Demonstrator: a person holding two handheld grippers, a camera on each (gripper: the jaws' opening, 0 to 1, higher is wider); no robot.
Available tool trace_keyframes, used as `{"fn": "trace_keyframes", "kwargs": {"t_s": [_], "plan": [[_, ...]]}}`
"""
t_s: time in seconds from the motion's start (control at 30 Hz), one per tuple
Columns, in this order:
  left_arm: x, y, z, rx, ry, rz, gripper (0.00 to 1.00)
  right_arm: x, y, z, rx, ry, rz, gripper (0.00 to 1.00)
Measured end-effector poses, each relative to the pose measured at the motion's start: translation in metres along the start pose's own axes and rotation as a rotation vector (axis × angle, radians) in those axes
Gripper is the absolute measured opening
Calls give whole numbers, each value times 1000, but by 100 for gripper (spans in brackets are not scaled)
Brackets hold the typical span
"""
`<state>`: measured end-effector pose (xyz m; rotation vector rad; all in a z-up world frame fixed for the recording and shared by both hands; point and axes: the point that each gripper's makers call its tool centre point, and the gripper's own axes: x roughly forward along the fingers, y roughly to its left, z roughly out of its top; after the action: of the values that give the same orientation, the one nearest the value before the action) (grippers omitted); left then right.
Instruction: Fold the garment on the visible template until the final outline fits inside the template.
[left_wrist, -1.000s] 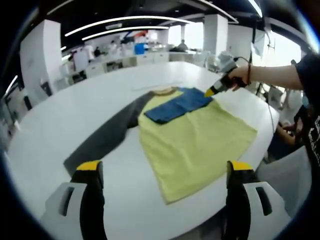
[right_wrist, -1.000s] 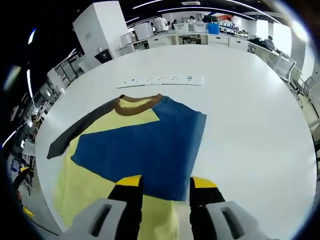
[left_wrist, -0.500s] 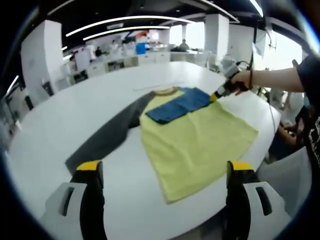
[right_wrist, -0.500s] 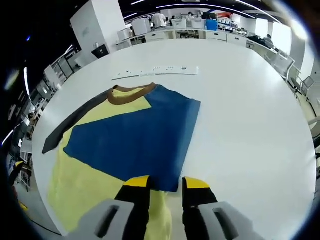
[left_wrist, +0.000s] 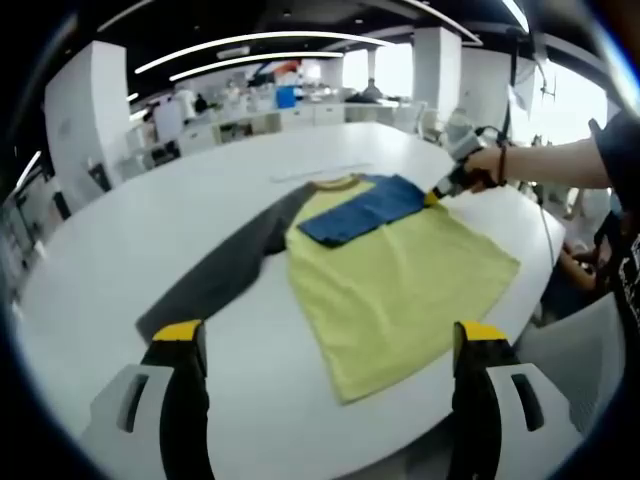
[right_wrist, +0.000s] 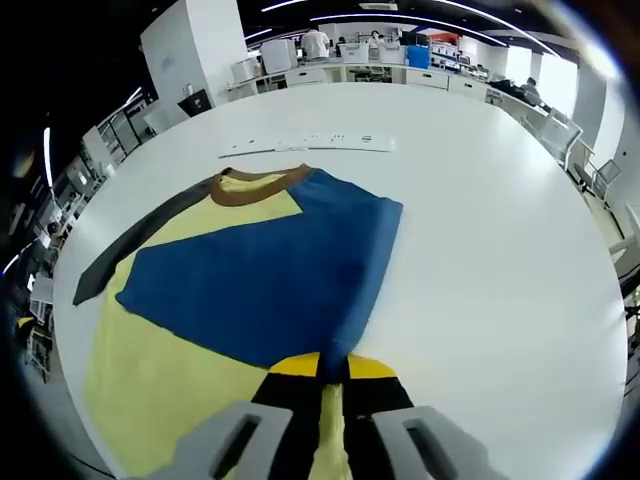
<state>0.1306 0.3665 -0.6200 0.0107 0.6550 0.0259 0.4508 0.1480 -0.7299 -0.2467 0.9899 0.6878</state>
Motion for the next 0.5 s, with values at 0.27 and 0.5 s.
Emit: {"fn": "trace_keyframes", "kwargs": {"t_s": [0.27, 0.5], "plan": [[-3, -2, 0, -3, 1, 1, 99, -1, -4, 0, -47, 13, 13, 0], [-3, -1, -1, -13, 5, 3, 99, -3, -13, -3, -79, 34, 30, 0]]}}
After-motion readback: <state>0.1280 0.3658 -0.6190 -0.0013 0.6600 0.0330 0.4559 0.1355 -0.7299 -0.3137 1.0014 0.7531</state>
